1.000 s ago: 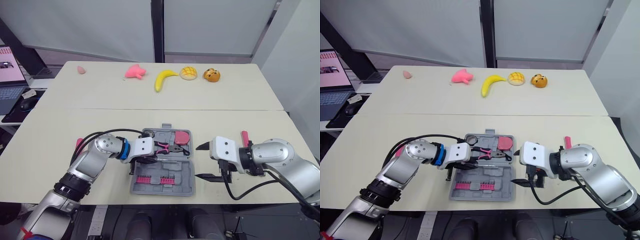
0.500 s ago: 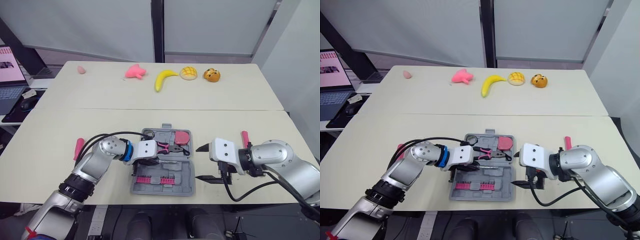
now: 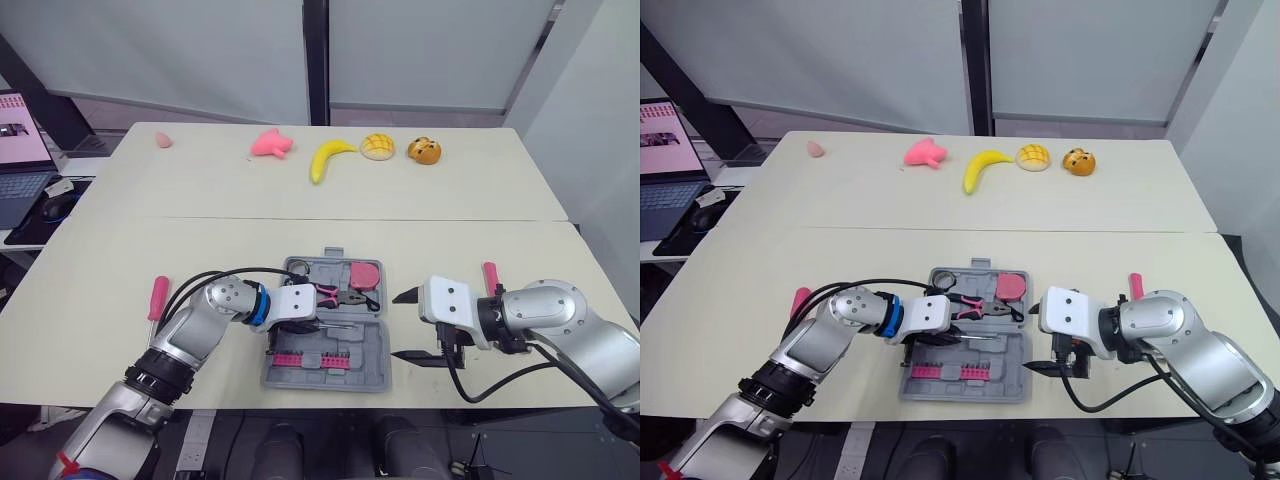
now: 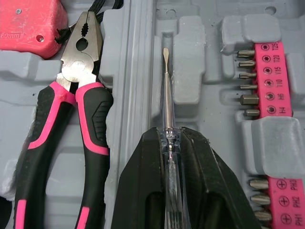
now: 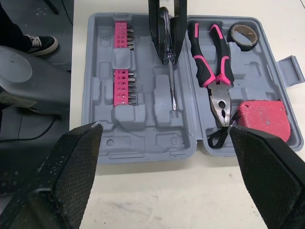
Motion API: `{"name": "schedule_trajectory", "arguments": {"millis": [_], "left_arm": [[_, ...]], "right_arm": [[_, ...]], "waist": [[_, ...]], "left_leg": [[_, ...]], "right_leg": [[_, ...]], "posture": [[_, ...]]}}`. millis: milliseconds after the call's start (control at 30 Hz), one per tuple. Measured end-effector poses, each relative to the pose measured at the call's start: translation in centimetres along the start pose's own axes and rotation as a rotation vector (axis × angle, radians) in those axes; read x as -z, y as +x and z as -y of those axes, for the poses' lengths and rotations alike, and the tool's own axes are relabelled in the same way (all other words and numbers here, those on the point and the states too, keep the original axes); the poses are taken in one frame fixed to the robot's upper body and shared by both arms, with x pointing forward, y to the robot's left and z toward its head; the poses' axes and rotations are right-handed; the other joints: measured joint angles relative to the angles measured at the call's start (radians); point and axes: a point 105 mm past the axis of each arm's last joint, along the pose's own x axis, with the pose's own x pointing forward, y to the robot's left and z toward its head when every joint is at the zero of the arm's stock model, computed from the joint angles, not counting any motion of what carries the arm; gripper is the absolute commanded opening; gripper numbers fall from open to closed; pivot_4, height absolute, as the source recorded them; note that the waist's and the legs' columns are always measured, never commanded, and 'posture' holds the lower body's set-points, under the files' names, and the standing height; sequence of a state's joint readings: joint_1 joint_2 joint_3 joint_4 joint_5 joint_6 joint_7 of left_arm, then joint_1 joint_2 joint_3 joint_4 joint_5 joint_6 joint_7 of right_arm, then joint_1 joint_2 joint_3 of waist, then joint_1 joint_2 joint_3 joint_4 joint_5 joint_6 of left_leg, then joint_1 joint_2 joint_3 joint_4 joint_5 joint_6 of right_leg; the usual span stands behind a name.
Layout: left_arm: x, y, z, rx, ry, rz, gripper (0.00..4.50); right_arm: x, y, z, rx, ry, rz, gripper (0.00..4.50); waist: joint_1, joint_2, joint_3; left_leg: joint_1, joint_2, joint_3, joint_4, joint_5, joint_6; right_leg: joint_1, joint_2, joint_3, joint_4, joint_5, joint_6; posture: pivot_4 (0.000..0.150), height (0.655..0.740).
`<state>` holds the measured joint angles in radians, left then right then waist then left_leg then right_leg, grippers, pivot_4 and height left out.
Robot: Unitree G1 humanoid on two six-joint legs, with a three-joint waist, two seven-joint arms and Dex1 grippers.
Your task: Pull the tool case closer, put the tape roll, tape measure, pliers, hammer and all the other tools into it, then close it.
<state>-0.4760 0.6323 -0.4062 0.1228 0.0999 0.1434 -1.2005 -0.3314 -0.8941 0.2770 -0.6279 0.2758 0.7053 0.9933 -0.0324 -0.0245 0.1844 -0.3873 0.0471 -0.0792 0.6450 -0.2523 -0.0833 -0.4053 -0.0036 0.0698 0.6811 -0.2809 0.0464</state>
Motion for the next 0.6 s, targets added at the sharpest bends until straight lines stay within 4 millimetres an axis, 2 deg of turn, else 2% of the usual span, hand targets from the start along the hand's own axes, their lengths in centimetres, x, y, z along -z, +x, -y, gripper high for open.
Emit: {"name": "schedule_trajectory", "arguments": {"millis": [67,133,367,467,600], "left_arm": [[0.0,0.0,0.0,0.002,-0.002,0.002,0.19],[-0.1,0.1,0.1,0.007,-0.008,0.004,0.93],[-0.6,0.0,0.1,0.029,-0.011,0.02,2.98],[-1.0,-0.7,-0.6,0.009,0.009,0.02,2.98],[-1.6,-2.6,-1.6,-0.024,0.019,0.04,2.98]], "right_arm": [[0.0,0.0,0.0,0.0,-0.001,0.0,4.5],[0.0,0.0,0.0,-0.001,0.0,0.0,4.5],[0.0,0.0,-0.1,-0.004,0.001,-0.002,4.5],[0.0,0.0,-0.1,-0.006,0.002,-0.002,4.5],[0.0,0.0,-0.1,-0.007,0.003,-0.002,4.5]], "waist": [[0.0,0.0,0.0],[0.0,0.0,0.0],[0.0,0.0,0.0],[0.0,0.0,0.0],[-0.002,0.0,0.0]], "left_leg": [[0.0,0.0,0.0,0.0,0.0,0.0],[0.0,0.0,0.0,0.0,0.0,0.0],[0.0,0.0,0.0,0.0,0.0,0.0],[0.0,0.0,0.0,0.0,0.0,0.0],[0.0,0.0,0.0,0.0,0.0,0.0]], "right_leg": [[0.0,0.0,0.0,0.0,0.0,0.0],[0.0,0.0,0.0,0.0,0.0,0.0],[0.0,0.0,0.0,0.0,0.0,0.0],[0.0,0.0,0.0,0.0,0.0,0.0],[0.0,0.0,0.0,0.0,0.0,0.0]], "posture": [[0.15,0.7255],[0.15,0.7255],[0.15,0.7255],[0.15,0.7255],[0.15,0.7255]]}}
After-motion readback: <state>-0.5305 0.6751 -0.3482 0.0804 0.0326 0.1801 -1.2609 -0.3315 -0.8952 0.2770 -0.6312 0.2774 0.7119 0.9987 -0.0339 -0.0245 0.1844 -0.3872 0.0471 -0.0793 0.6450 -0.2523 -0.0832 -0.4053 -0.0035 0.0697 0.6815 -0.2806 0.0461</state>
